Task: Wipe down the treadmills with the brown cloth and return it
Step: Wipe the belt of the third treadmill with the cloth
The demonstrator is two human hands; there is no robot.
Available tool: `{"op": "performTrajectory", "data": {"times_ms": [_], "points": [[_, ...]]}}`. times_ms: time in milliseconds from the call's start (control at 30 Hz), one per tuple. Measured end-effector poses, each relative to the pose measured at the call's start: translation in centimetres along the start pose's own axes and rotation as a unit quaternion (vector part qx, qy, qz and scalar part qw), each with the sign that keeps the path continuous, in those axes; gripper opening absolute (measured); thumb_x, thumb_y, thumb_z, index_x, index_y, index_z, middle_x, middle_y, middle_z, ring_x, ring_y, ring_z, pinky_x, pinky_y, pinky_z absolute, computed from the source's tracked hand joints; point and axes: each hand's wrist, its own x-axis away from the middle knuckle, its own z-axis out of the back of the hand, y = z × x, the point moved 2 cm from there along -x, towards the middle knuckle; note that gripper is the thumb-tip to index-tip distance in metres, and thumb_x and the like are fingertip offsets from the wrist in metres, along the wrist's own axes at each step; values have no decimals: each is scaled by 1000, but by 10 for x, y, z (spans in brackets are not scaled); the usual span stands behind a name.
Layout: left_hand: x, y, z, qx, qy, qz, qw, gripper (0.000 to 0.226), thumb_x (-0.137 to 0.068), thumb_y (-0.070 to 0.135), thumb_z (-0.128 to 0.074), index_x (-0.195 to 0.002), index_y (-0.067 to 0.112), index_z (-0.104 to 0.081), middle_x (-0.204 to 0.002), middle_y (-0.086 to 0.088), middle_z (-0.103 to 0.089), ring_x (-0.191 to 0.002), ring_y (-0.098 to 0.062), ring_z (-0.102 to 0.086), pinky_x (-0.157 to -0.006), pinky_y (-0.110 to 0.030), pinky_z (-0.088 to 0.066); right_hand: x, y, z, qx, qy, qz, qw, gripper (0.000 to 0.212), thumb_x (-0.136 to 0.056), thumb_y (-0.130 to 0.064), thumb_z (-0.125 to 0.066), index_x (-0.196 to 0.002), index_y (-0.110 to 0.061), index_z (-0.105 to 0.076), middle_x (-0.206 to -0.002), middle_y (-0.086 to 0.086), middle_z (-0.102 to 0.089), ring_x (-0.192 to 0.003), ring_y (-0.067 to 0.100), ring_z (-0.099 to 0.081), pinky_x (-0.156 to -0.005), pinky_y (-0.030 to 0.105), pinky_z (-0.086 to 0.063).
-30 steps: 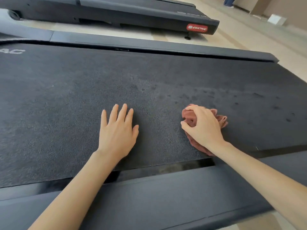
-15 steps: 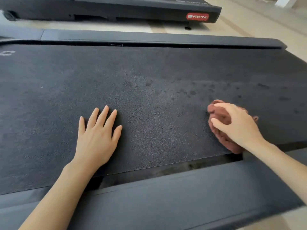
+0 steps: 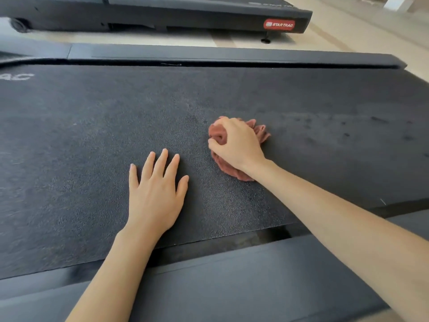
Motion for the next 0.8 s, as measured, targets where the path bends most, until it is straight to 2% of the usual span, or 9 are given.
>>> {"op": "performTrajectory", "data": {"times_ms": [133, 233, 333, 433, 533, 600, 667, 800], "points": [[-1, -10, 4, -13, -1, 36, 999, 62, -94, 50, -21, -148, 22, -19, -157, -2, -13, -145, -21, -4, -115, -49, -3, -17, -54, -32, -31, -49, 125, 991, 37, -85, -38, -60, -112, -14, -61, -113, 3, -64, -108, 21, -55, -97, 34, -38], [-1, -16, 7, -46, -9, 71, 996, 68, -91, 55, -16, -149, 19, -13, -158, -4, -10, -145, -24, -2, -113, -52, -5, -31, -54, -37, -71, -80, 156, 982, 35, -85, -37, -63, -111, -15, -61, -113, 2, -64, -108, 19, -55, -95, 34, -39], [0, -10, 6, -52, -4, 65, 997, 64, -95, 50, -14, -149, 17, -14, -158, -7, -10, -145, -25, -4, -114, -52, -7, -54, -56, -45, -77, -94, 167, 979, 36, -85, -38, -63, -112, -15, -61, -111, 2, -64, -106, 20, -55, -93, 33, -39], [1, -7, 6, -31, -9, 57, 998, 67, -90, 48, -8, -149, 18, -17, -157, -8, -12, -145, -24, -4, -115, -50, -6, -83, -65, -58, -51, -85, 166, 981, 43, -84, -47, -62, -115, -18, -59, -113, 2, -63, -107, 21, -55, -92, 32, -39], [2, -8, 7, -18, -9, 58, 998, 74, -84, 56, -3, -149, 23, -14, -158, -5, -9, -145, -20, 1, -115, -45, 2, -95, -61, -64, -31, -85, 159, 983, 57, -78, -63, -61, -121, -25, -57, -121, -4, -61, -111, 17, -55, -89, 32, -38], [3, -9, 6, -19, -7, 53, 998, 82, -78, 61, 5, -149, 25, -12, -158, -4, -6, -145, -18, 4, -115, -43, 5, -96, -53, -62, -31, -82, 161, 983, 56, -77, -61, -62, -121, -27, -55, -120, -5, -61, -110, 18, -55, -84, 30, -34], [3, -9, 5, -23, -3, 48, 999, 85, -75, 63, 6, -149, 26, -13, -158, -4, -6, -145, -19, 4, -115, -44, 5, -96, -38, -55, -19, -86, 150, 985, 52, -78, -56, -61, -121, -28, -54, -119, -5, -60, -110, 19, -54, -87, 33, -34], [4, -10, 7, -18, 8, 47, 999, 85, -76, 63, 4, -148, 26, -19, -157, -5, -11, -145, -20, -2, -115, -45, 0, -88, 32, -14, 24, -72, 48, 996, 47, -79, -52, -59, -121, -31, -54, -123, -4, -60, -112, 22, -55, -97, 39, -38]]}}
